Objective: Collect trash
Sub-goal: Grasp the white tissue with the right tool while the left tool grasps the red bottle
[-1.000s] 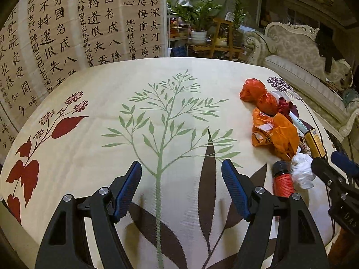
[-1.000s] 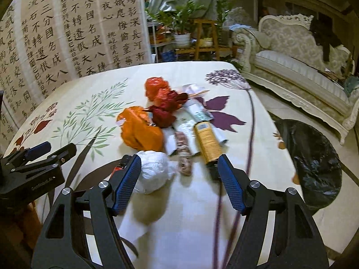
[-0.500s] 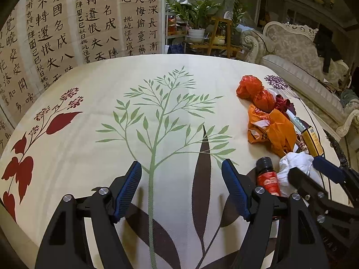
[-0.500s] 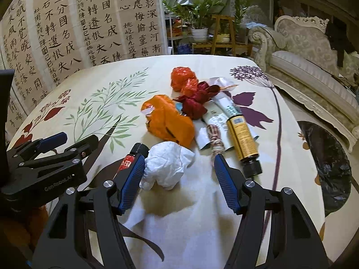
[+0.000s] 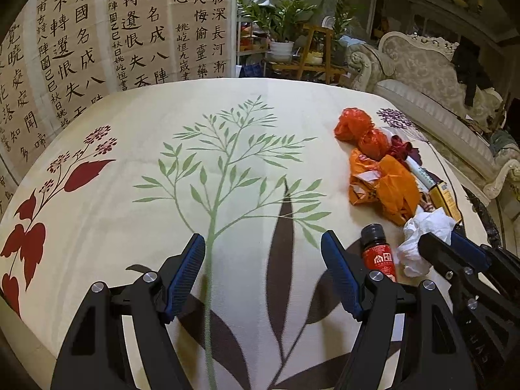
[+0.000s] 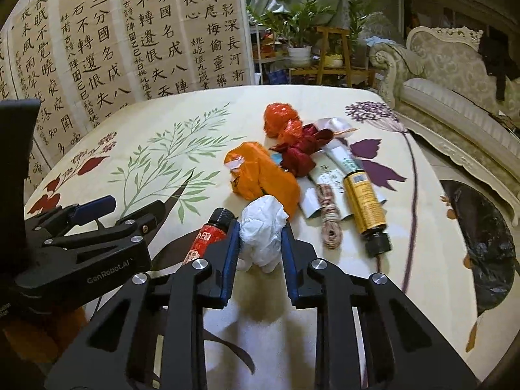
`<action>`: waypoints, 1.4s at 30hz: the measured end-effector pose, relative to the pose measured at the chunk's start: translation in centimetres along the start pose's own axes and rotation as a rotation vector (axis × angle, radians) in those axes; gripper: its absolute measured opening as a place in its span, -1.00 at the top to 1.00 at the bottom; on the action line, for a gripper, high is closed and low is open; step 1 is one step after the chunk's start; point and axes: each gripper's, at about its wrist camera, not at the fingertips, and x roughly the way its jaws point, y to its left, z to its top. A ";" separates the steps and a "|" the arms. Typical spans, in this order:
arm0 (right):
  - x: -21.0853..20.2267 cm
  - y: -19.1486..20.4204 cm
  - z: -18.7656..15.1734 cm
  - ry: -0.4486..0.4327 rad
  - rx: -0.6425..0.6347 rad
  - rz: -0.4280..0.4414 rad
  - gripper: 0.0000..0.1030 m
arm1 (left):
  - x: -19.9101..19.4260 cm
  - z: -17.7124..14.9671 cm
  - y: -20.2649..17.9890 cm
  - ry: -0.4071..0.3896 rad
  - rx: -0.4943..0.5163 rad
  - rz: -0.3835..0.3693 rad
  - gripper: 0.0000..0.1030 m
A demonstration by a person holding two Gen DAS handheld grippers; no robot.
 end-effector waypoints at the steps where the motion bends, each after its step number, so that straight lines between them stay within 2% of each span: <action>1: -0.3 -0.3 0.1 -0.009 0.006 -0.008 0.53 | -0.1 0.0 -0.2 -0.001 0.002 -0.003 -0.39; 14: -2.6 -5.0 -0.6 -0.049 0.100 -0.098 0.53 | -0.7 -0.1 -4.3 0.002 0.054 -0.065 -0.39; 24: -3.2 -7.2 -1.4 -0.062 0.146 -0.123 0.53 | 0.4 -0.6 -7.9 0.026 0.129 -0.088 -0.39; 27: -3.3 -7.6 -1.5 -0.066 0.154 -0.124 0.53 | 0.7 -1.0 -8.4 0.034 0.148 -0.081 -0.16; 28: -3.3 -7.7 -1.5 -0.067 0.158 -0.125 0.53 | 0.8 -1.0 -8.5 0.040 0.153 -0.082 -0.03; 29: -3.3 -7.9 -1.6 -0.067 0.161 -0.125 0.53 | 1.0 -1.2 -8.6 0.047 0.160 -0.089 0.19; 32: -3.3 -8.2 -1.8 -0.066 0.167 -0.125 0.52 | 0.9 -1.5 -8.9 0.043 0.173 -0.082 0.52; 37: -3.4 -8.5 -1.9 -0.067 0.172 -0.125 0.53 | 0.3 -1.7 -8.8 0.027 0.170 -0.101 0.52; 42: -4.2 -9.4 -1.7 -0.086 0.184 -0.143 0.53 | -1.7 -1.3 -9.8 -0.032 0.189 -0.139 0.52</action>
